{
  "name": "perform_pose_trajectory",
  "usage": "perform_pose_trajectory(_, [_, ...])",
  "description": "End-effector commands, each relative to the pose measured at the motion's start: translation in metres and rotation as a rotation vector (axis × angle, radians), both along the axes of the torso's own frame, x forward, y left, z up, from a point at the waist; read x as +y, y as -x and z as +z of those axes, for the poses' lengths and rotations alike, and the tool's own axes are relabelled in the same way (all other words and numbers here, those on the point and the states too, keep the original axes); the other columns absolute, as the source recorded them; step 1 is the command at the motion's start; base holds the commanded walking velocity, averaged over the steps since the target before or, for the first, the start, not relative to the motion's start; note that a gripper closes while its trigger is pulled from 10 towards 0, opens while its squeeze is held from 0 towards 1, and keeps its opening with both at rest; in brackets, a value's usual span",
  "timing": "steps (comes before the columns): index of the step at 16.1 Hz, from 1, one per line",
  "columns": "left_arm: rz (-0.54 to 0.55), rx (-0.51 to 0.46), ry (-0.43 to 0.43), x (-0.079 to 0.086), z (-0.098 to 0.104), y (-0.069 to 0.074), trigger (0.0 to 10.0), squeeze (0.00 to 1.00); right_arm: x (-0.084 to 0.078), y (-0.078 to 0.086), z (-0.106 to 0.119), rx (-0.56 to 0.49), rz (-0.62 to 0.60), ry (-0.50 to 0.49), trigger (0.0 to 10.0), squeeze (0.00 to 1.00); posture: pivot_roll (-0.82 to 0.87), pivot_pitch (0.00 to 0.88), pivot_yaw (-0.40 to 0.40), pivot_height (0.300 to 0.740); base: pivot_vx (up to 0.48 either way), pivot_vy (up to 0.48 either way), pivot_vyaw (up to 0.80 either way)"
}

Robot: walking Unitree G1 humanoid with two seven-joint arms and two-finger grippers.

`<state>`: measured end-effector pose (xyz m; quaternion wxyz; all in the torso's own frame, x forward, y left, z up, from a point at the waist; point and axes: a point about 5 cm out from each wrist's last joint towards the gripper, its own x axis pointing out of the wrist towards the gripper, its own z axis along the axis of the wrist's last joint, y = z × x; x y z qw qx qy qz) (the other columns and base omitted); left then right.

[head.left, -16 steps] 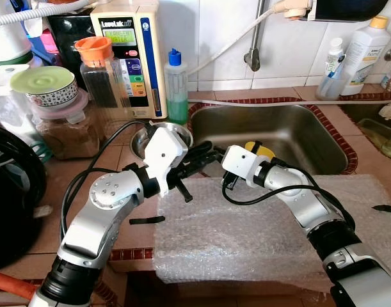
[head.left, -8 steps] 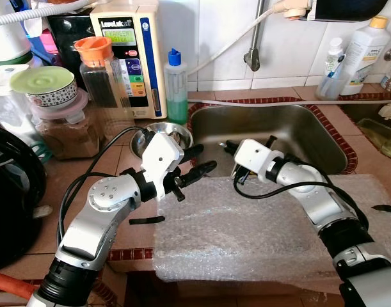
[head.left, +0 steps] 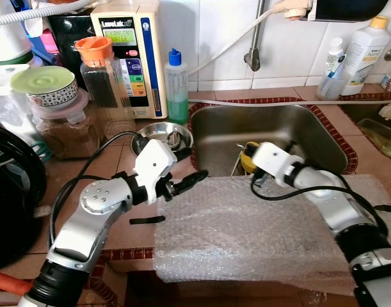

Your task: Kitchen organization

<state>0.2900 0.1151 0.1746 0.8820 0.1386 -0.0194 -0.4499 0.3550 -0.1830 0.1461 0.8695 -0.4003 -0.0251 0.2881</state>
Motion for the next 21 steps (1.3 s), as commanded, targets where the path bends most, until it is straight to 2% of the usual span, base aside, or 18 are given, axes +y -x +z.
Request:
perform_pose_trajectory(1, [0.003,0.007,-0.027,0.002,-0.006,0.001,10.0,1.00,-0.010,-0.002,0.004,-0.018,-0.034,-0.009,4.8,0.00,-0.23,0.040,0.056,0.740,0.000,0.000,0.00])
perform_pose_trajectory(2, [0.006,0.012,-0.027,0.002,-0.009,0.001,10.0,1.00,-0.015,-0.004,0.006,-0.028,-0.061,-0.025,8.3,0.00,-0.23,0.041,0.058,0.740,0.000,0.000,0.00])
perform_pose_trajectory(3, [0.011,0.020,-0.027,0.001,-0.013,0.001,10.0,1.00,-0.020,-0.006,0.009,-0.044,-0.094,-0.035,10.0,0.00,-0.23,0.041,0.059,0.740,0.000,0.000,0.00])
perform_pose_trajectory(8, [0.040,0.051,-0.009,0.000,-0.025,0.005,10.0,1.00,-0.035,-0.017,0.016,-0.055,-0.200,-0.047,10.0,0.00,-0.22,0.050,0.065,0.740,0.000,0.000,0.00])
perform_pose_trajectory(10, [0.089,0.073,0.047,0.000,-0.033,0.006,10.0,1.00,-0.039,-0.021,0.020,-0.066,-0.244,-0.045,10.0,0.00,-0.21,0.052,0.068,0.740,0.000,0.000,0.00])
perform_pose_trajectory(13, [0.120,0.060,0.039,0.002,-0.038,0.006,10.0,1.00,-0.037,-0.024,0.019,-0.060,-0.257,-0.046,10.0,0.00,-0.20,0.053,0.072,0.740,0.000,0.000,0.00])
perform_pose_trajectory(14, [0.123,0.056,0.037,0.002,-0.038,0.006,10.0,1.00,-0.037,-0.024,0.018,-0.057,-0.259,-0.052,10.0,0.27,-0.20,0.056,0.074,0.740,0.000,0.000,0.00])
perform_pose_trajectory(15, [0.132,0.049,0.040,0.003,-0.037,0.006,10.0,1.00,-0.038,-0.025,0.016,-0.043,-0.274,-0.063,10.0,1.00,-0.20,0.056,0.074,0.740,0.000,0.000,0.00])
perform_pose_trajectory(21, [0.138,0.031,0.029,0.004,-0.035,0.004,10.0,1.00,-0.037,-0.025,0.007,0.007,-0.297,-0.079,10.0,1.00,-0.19,0.058,0.085,0.740,0.000,0.000,0.00])
